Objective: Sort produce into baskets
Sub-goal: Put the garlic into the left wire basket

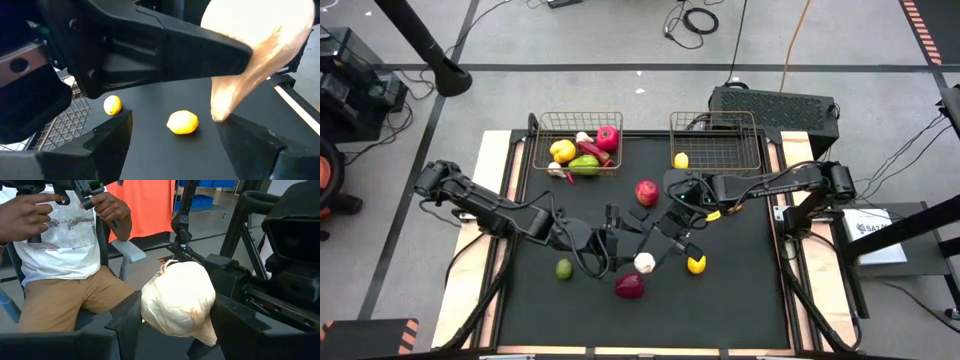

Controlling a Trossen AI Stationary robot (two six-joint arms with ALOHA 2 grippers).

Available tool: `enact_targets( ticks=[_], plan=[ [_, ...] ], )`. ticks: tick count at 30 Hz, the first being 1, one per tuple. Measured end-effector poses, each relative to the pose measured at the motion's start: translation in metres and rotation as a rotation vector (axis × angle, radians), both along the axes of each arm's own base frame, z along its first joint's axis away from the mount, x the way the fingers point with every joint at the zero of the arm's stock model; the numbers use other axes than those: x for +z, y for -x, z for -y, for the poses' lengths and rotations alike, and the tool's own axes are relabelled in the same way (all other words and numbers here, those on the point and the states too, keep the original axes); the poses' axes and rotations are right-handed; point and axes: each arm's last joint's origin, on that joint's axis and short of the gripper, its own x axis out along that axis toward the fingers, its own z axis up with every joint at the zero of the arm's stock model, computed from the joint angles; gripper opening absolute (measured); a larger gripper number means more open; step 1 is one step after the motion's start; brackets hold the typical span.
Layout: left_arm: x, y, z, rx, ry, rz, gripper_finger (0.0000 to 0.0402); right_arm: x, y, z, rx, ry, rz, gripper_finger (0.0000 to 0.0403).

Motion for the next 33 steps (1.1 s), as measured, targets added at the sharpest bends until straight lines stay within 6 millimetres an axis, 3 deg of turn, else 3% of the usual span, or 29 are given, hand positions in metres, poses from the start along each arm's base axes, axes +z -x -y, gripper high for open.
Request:
enact_targets(
  ticks=[5,15,33],
  plan=[
    [0.0,0.0,0.0002,0.001,0.015,-0.001,0.0286,-0.0005,0.0001,0.0,0.002,0.009,0.006,0.0208],
    [0.001,-0.0002,0.0007,0.008,0.056,0.008,0.0219,-0.0007,0.0005,0.0001,0.001,0.015,0.005,0.0208],
    [0.0014,0.0,0.0027,-0.017,0.083,0.009,0.0215,-0.0012,0.0007,-0.0001,0.005,0.019,0.005,0.0208]
  ],
)
